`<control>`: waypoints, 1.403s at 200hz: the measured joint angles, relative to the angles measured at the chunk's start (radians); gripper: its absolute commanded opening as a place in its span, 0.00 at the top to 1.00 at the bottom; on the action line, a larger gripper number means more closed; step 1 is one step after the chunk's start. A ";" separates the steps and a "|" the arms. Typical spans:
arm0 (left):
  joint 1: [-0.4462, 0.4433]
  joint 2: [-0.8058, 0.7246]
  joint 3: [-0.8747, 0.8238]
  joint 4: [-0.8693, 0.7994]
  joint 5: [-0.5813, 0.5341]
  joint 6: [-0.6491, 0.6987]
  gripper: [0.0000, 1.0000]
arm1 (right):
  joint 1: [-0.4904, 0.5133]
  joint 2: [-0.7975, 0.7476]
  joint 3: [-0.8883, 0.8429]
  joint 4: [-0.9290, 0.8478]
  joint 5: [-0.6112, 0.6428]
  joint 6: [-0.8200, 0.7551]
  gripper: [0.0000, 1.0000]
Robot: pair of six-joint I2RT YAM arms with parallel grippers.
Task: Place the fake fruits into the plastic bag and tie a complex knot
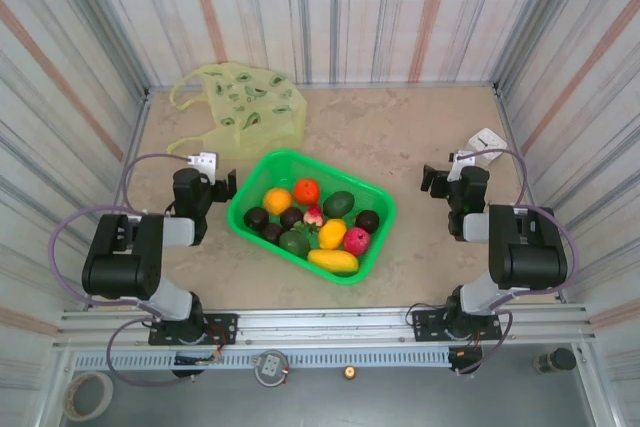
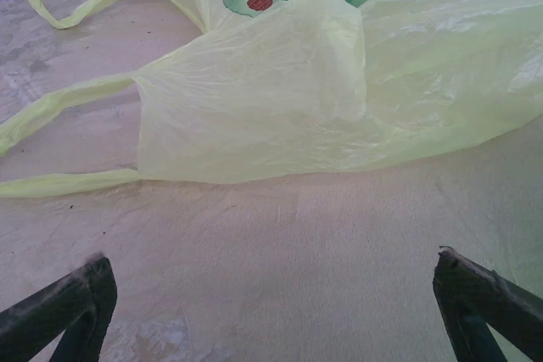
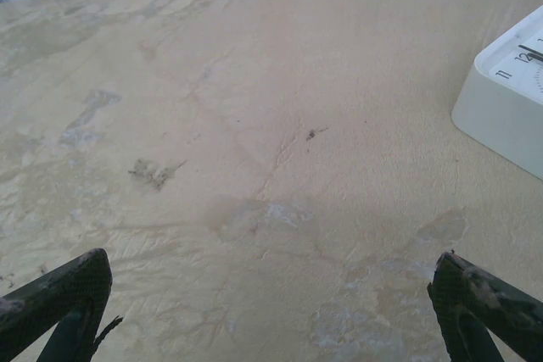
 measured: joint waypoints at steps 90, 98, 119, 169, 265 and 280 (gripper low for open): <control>0.044 0.000 0.000 0.000 0.073 0.000 0.01 | 0.000 0.000 0.000 0.000 0.000 0.000 0.01; 0.034 0.000 0.000 0.000 0.061 0.000 0.01 | 0.000 0.000 0.000 0.000 0.000 0.000 0.01; 0.008 0.000 0.000 0.000 0.042 0.004 0.01 | 0.000 0.000 0.000 0.000 0.000 0.000 0.01; 0.001 0.000 0.000 0.000 0.022 0.007 0.01 | 0.000 0.000 0.000 0.000 0.000 0.000 0.01; -0.034 -0.150 0.008 -0.119 -0.189 -0.022 0.01 | 0.021 -0.167 0.058 -0.232 0.135 0.016 0.01; -0.036 -0.243 0.017 -0.171 -0.245 -0.034 0.01 | 0.039 -0.258 0.122 -0.320 0.186 0.030 0.01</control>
